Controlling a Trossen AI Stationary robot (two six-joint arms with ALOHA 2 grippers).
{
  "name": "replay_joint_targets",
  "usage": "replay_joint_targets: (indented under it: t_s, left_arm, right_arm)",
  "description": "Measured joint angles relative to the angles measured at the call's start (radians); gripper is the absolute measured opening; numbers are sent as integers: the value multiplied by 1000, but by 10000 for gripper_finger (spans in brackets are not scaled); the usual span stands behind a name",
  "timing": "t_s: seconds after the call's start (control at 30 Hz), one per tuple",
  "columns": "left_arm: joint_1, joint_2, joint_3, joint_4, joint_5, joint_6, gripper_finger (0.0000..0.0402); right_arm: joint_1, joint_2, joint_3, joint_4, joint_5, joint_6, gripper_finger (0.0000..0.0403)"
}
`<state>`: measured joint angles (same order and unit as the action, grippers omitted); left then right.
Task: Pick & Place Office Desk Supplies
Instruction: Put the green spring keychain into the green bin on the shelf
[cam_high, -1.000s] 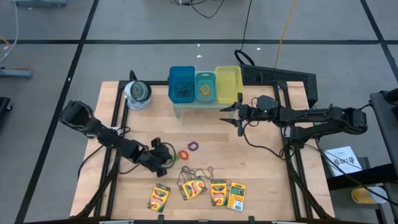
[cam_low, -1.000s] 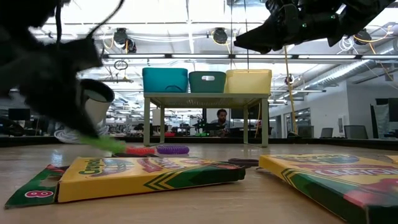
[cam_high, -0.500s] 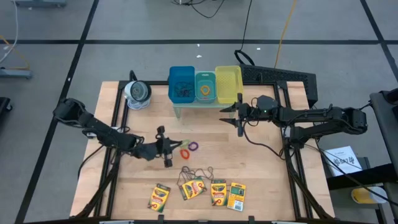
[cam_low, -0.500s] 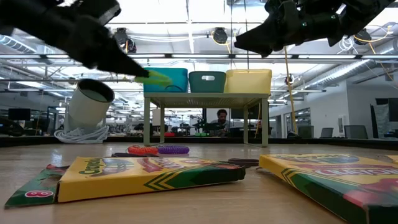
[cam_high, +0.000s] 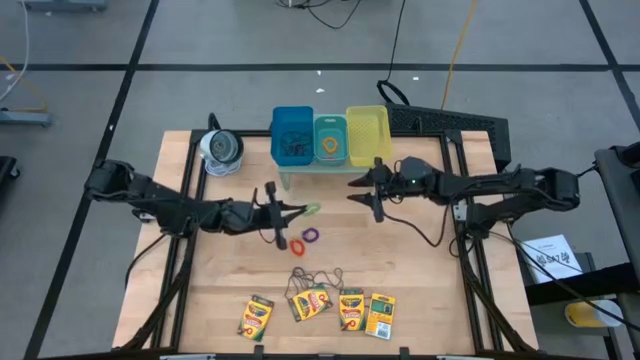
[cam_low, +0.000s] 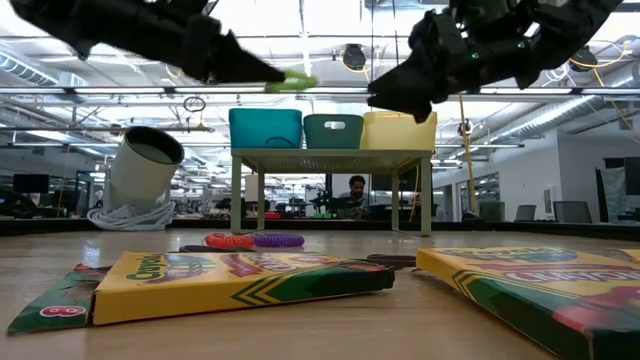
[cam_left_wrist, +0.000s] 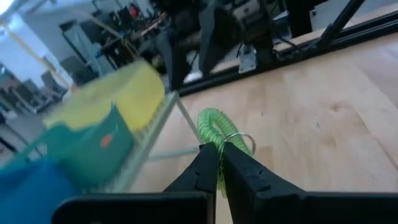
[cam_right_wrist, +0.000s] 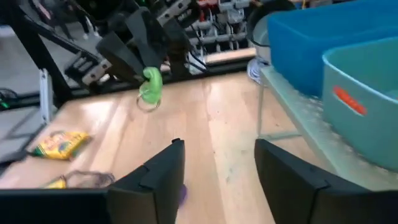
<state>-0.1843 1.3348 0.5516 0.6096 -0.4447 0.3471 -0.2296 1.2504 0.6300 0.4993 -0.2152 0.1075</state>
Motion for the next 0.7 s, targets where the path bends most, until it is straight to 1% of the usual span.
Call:
replay_joint_targets:
  t_s: [0.1,0.17,0.3,0.4,0.47,0.6,0.7]
  left_arm:
    - [12,26,59,-24,30,75,17]
    - [20,45,102,-38,56,128,10]
    - [39,72,166,-94,74,175,10]
    - [49,87,183,-109,79,176,22]
    - [51,88,187,-115,79,182,22]
    - [52,96,188,-117,82,182,7]
    - [52,95,188,-110,91,173,14]
  right_arm:
    - [27,57,0,99,-4,35,209]
    - [45,94,0,159,-6,45,222]
    - [68,150,1,268,-52,67,239]
    - [75,188,1,348,-89,108,242]
    - [75,204,1,387,-108,135,242]
    - [75,239,1,454,-104,160,237]
    - [74,261,1,479,-102,172,230]
